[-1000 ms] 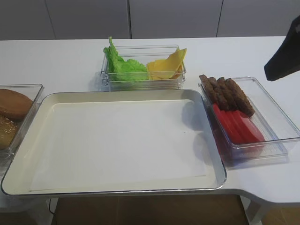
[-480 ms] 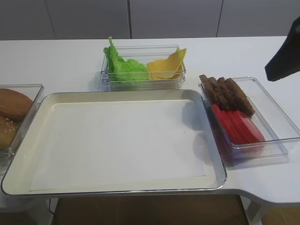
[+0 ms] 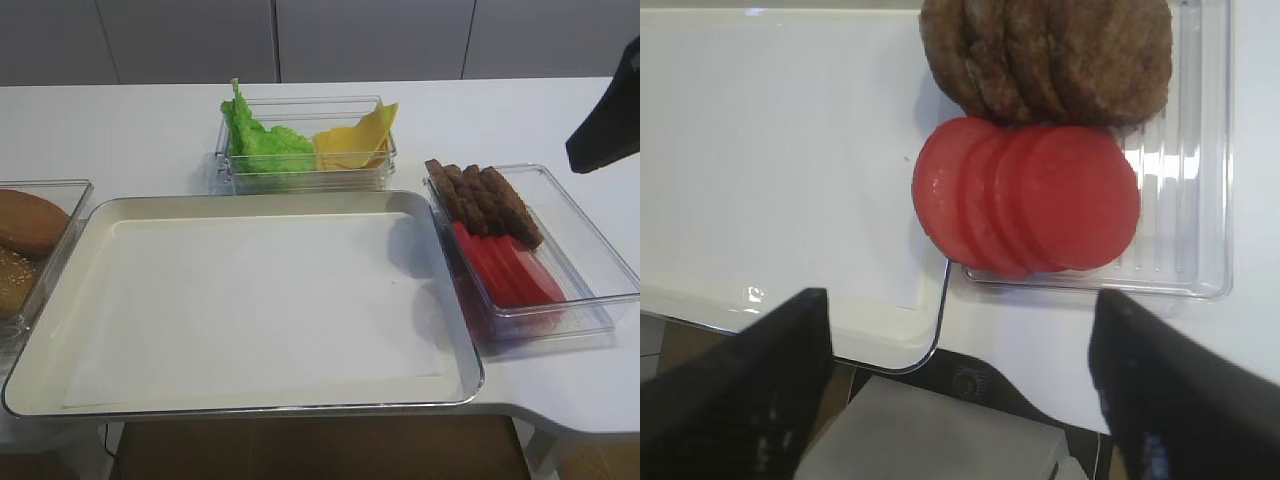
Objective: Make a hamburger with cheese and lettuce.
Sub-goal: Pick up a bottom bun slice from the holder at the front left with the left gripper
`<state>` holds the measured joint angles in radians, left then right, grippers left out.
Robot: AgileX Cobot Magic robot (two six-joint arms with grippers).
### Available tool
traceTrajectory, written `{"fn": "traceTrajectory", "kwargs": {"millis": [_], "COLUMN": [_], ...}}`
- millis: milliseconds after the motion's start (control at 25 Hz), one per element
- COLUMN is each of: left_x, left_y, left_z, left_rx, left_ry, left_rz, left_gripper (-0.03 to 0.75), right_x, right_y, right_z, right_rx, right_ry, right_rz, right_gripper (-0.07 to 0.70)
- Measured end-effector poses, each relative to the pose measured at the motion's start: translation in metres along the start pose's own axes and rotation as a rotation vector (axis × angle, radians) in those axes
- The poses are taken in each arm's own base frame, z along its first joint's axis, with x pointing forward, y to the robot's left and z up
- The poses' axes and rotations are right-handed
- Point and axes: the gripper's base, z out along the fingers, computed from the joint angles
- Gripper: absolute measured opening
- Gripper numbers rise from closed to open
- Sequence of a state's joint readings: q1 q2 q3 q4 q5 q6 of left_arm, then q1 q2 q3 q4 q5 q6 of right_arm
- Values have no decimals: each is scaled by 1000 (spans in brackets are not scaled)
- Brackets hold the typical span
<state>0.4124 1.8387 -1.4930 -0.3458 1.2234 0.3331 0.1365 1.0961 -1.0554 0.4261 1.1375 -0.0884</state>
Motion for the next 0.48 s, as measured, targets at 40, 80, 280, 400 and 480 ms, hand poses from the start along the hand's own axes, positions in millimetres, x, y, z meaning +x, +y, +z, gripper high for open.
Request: {"fn": "traceTrajectory", "kwargs": {"millis": [40,80,280,400,480], "left_x": [0,0,0,0,1], "left_y": [0,0,0,0,-1], "left_z": [0,0,0,0,-3], "left_rx": [0,0,0,0,-2], "left_ry": [0,0,0,0,-8], "left_rz": [0,2,-8,-15,-12], "left_gripper": [119,118,116,115,115], "right_x": [0,0,0,0,0], "right_y": [0,0,0,0,0], "right_z": [0,0,0,0,0], "right_rx": [0,0,0,0,0], "right_ry": [0,0,-2,-2,-2], "right_rz": [0,0,0,0,-2], "right_gripper": [626,625,625,625,625]}}
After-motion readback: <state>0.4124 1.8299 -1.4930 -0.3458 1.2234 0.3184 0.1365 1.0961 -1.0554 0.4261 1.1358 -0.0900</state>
